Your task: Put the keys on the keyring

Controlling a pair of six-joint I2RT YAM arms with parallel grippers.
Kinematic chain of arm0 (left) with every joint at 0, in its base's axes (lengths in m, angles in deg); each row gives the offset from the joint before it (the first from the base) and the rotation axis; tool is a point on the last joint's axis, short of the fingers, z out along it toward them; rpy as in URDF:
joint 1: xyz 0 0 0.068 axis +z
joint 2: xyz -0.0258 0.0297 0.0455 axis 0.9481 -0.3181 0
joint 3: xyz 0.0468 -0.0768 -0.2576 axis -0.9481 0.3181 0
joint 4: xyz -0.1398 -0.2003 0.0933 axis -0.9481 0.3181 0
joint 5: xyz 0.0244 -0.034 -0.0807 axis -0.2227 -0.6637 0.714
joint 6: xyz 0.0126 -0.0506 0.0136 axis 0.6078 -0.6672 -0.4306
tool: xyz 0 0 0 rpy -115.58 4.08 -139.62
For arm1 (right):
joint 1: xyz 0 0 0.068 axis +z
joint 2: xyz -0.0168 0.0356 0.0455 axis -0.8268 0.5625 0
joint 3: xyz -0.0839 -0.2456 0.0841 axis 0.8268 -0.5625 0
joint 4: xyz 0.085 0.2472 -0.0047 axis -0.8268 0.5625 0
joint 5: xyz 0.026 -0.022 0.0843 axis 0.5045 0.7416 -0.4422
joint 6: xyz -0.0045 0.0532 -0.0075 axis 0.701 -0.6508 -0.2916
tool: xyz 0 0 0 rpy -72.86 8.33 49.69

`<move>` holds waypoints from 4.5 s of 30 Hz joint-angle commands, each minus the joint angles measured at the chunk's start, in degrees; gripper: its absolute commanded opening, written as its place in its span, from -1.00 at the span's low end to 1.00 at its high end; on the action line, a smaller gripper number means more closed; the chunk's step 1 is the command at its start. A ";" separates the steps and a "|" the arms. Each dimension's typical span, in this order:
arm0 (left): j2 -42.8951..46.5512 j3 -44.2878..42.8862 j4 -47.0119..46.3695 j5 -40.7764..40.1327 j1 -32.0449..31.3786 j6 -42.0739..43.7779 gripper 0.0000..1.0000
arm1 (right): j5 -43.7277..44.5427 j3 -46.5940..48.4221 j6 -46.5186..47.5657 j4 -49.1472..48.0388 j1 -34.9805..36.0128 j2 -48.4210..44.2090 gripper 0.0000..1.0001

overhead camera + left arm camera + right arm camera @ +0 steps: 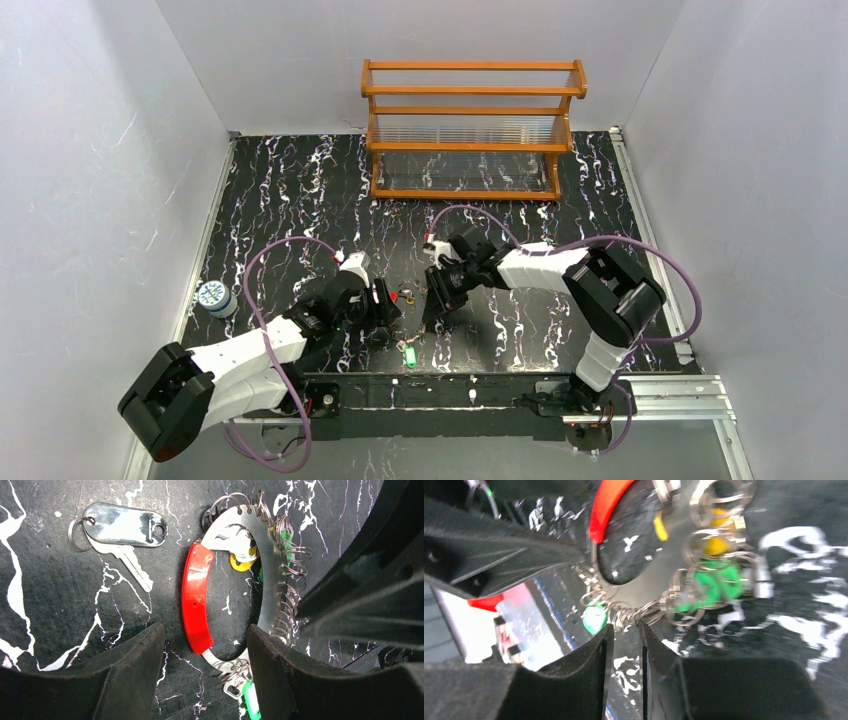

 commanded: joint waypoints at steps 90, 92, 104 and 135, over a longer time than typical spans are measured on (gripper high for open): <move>3.89 -1.69 3.28 -1.09 0.31 3.56 0.13 | 9.77 3.80 5.72 5.78 1.15 -8.96 -0.62; 3.56 -1.69 2.96 -0.86 0.32 3.33 0.13 | 10.40 4.23 7.26 7.72 1.17 -8.70 -0.59; 1.90 -1.55 1.67 0.17 0.27 2.68 0.12 | 15.58 4.21 8.32 9.97 4.72 -7.25 -0.13; -9.89 -4.94 -13.27 7.00 -5.28 -8.84 -0.36 | 15.86 2.62 7.58 9.39 4.77 -7.67 -0.31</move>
